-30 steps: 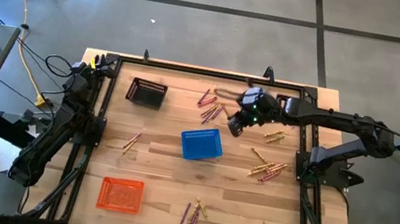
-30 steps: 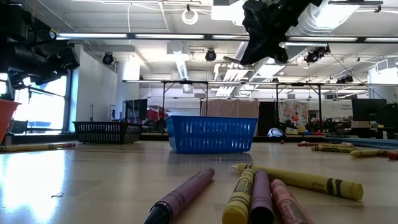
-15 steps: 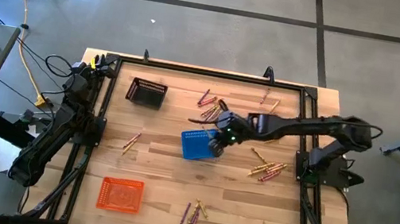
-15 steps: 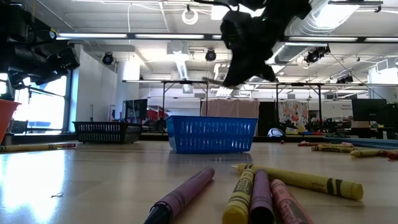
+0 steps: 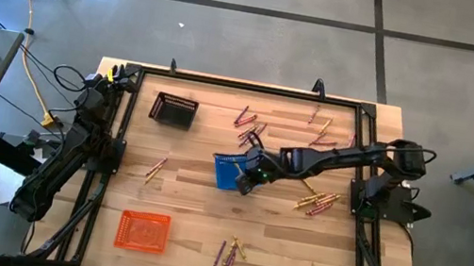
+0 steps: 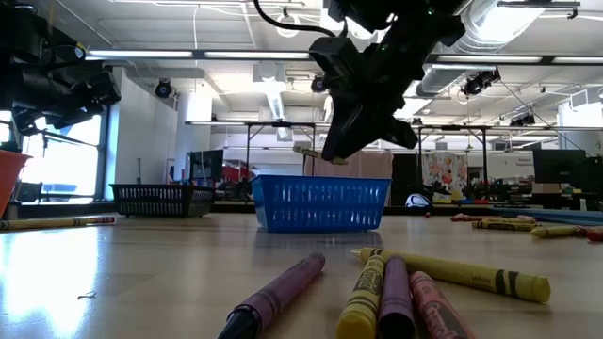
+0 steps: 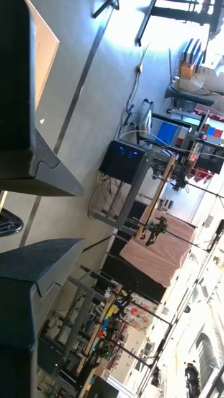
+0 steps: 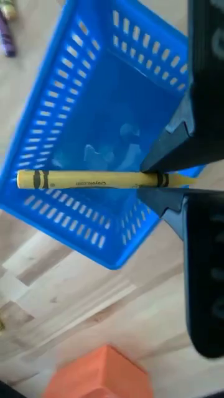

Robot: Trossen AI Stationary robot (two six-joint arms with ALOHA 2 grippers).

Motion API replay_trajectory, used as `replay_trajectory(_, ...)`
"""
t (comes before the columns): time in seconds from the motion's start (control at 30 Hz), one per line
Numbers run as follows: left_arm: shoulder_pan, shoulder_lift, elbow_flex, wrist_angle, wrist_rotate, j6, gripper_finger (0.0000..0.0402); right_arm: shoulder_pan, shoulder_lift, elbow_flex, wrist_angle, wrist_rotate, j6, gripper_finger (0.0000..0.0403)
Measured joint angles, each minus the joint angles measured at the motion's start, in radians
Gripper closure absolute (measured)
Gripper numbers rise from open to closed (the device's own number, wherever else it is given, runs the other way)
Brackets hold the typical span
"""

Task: Sort crayons
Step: Put the yellow crayon into the blue basket

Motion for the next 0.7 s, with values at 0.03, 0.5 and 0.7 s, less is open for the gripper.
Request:
replay_trajectory(0.03,0.0,0.0,0.0,0.0,0.0,0.0,0.0298,0.005,0.0,0.0,0.001,0.01,0.002,0.0343)
replay_trajectory(0.5,0.0,0.0,0.0,0.0,0.0,0.0,0.0298,0.035,-0.146,0.0,-0.172,0.051,0.132,0.0223)
replay_trajectory(0.7,0.0,0.0,0.0,0.001,0.0,0.0,0.0298,0.075,-0.297,0.0,-0.459,0.096,0.262,0.0222)
